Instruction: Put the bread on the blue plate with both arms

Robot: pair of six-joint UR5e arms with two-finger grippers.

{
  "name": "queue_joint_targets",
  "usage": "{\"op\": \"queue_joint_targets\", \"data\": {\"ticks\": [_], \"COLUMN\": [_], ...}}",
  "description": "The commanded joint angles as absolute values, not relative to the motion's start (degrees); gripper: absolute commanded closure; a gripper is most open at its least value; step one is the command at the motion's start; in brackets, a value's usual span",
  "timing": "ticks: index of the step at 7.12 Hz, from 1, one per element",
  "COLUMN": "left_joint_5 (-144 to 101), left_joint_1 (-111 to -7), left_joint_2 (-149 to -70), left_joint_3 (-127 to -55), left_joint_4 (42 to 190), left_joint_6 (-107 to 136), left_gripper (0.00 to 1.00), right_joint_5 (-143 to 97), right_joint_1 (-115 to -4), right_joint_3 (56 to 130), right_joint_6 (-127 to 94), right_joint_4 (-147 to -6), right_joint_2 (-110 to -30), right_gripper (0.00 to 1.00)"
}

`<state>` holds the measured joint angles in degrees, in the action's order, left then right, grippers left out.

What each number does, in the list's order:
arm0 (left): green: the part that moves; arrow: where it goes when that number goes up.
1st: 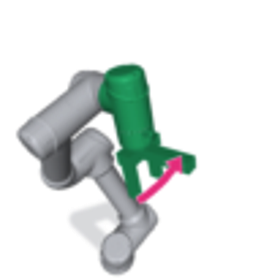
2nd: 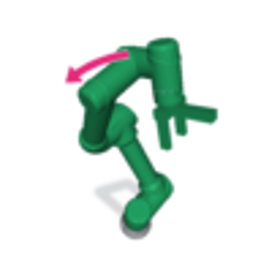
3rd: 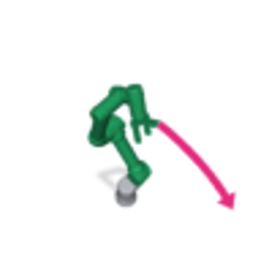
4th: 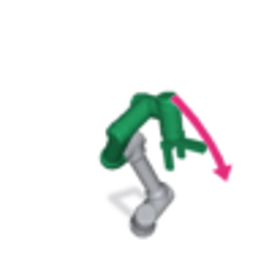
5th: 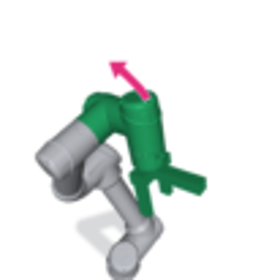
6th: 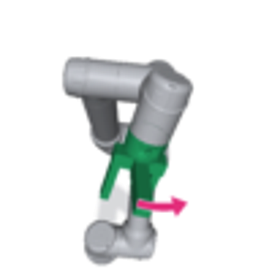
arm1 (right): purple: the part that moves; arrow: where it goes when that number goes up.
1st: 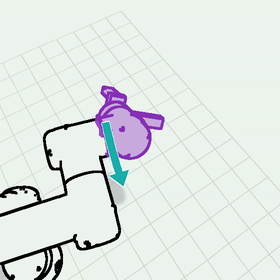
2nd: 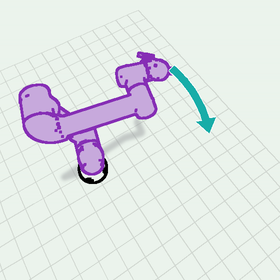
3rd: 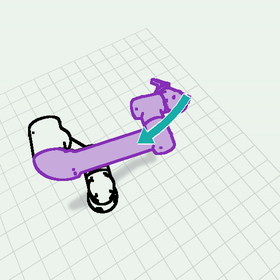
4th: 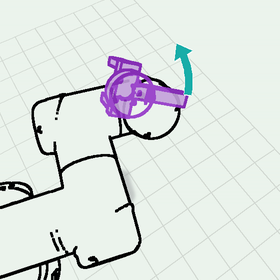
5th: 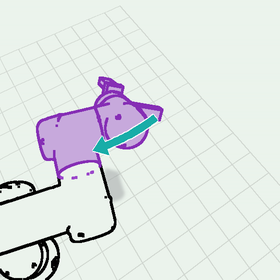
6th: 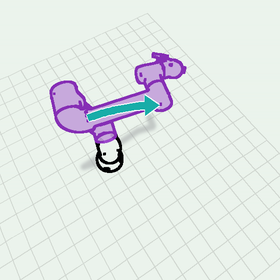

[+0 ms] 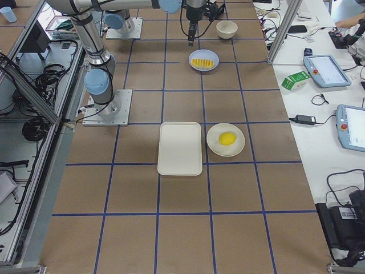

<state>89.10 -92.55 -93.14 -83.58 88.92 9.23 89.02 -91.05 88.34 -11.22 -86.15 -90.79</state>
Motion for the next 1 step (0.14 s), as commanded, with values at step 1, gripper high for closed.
{"op": "queue_joint_targets", "data": {"ticks": [1], "left_joint_5": [89.0], "left_joint_1": [-92.5], "left_joint_2": [-93.2], "left_joint_3": [-83.5], "left_joint_4": [88.7], "left_joint_6": [9.2], "left_gripper": [0.00], "right_joint_5": [89.2], "right_joint_1": [-91.1], "right_joint_3": [88.3], "right_joint_6": [-11.2], "right_joint_4": [-86.4], "right_joint_2": [-90.8], "right_gripper": [0.00]}}
